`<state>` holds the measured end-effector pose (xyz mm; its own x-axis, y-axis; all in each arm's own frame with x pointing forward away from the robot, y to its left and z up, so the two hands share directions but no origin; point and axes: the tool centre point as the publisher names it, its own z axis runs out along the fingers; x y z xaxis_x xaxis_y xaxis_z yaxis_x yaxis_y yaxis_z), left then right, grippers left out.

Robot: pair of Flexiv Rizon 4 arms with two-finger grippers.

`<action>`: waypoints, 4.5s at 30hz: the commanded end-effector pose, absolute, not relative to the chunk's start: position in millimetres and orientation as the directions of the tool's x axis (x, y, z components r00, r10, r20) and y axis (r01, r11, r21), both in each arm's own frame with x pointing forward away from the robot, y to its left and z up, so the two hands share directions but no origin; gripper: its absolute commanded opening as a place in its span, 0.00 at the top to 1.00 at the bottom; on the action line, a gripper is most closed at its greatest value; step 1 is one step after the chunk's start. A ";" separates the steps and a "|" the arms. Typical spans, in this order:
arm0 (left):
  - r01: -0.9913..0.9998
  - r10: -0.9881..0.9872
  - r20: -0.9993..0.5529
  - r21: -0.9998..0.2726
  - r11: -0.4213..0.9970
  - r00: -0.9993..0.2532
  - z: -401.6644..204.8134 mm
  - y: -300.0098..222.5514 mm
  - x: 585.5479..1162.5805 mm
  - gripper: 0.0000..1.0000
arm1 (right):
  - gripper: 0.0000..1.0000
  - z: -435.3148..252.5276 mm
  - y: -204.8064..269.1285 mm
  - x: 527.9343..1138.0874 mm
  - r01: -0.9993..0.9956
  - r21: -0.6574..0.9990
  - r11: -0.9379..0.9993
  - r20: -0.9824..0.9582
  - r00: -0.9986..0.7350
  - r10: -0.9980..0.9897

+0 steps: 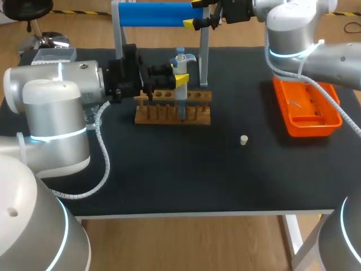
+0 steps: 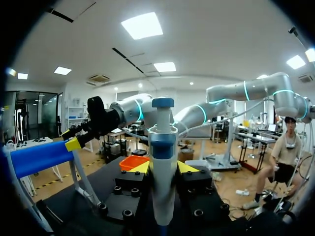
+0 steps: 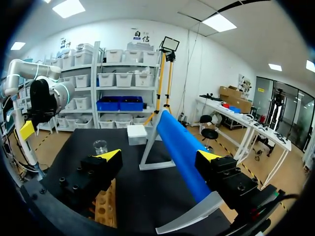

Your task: Invert the test tube, pick up the pipette, mount the tip to pipette, aspirate from beaker and dispense into the tube, eject the tip, return the pipette, and cap with the stopper.

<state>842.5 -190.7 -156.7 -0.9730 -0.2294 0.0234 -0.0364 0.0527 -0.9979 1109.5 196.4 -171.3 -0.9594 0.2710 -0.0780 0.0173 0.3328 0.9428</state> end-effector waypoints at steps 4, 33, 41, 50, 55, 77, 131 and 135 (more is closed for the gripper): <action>-0.061 -0.306 0.029 -0.993 0.097 -0.952 -155.4 -176.4 862.3 1.00 | 0.00 -170.4 195.3 1109.5 0.019 0.942 0.335 -0.076 -0.960 0.269; -0.201 -0.644 0.023 -0.958 0.205 -0.765 -170.7 -75.6 996.4 1.00 | 0.00 -170.4 195.3 1109.5 0.019 0.942 0.335 -0.076 -0.960 0.269; -0.239 -0.696 0.025 -0.948 0.212 -0.718 -175.4 -65.1 1028.2 1.00 | 0.00 -170.4 195.3 1109.5 0.019 0.942 0.335 -0.076 -0.960 0.269; -0.312 -0.772 0.023 -0.922 0.229 -0.635 -180.6 -61.1 1065.1 1.00 | 0.00 -170.4 195.3 1109.5 0.019 0.942 0.335 -0.076 -0.960 0.269; -0.343 -0.799 0.025 -0.911 0.230 -0.601 -184.4 -59.5 1080.7 1.00 | 0.00 -170.4 195.3 1109.5 0.019 0.942 0.335 -0.076 -0.960 0.269; -0.446 -0.878 -0.014 -0.857 0.257 -0.479 -179.3 -52.8 1134.3 1.00 | 0.00 -170.4 195.3 1109.5 0.019 0.942 0.335 -0.076 -0.960 0.269; -0.658 -0.970 -0.053 -0.726 0.200 -0.237 -184.6 -39.5 1156.3 1.00 | 0.00 -170.4 195.3 1109.5 0.019 0.942 0.335 -0.076 -0.960 0.269; -0.667 -0.971 -0.053 -0.718 0.199 -0.232 -185.6 -39.2 1157.7 1.00 | 0.00 -170.4 195.3 1109.5 0.019 0.942 0.335 -0.076 -0.960 0.269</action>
<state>1152.7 -37.4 -187.7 -0.2329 -0.9711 -0.0520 -0.6371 0.1928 -0.7462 1108.8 196.1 -170.9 -0.9591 0.2720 -0.0782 0.0178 0.3336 0.9425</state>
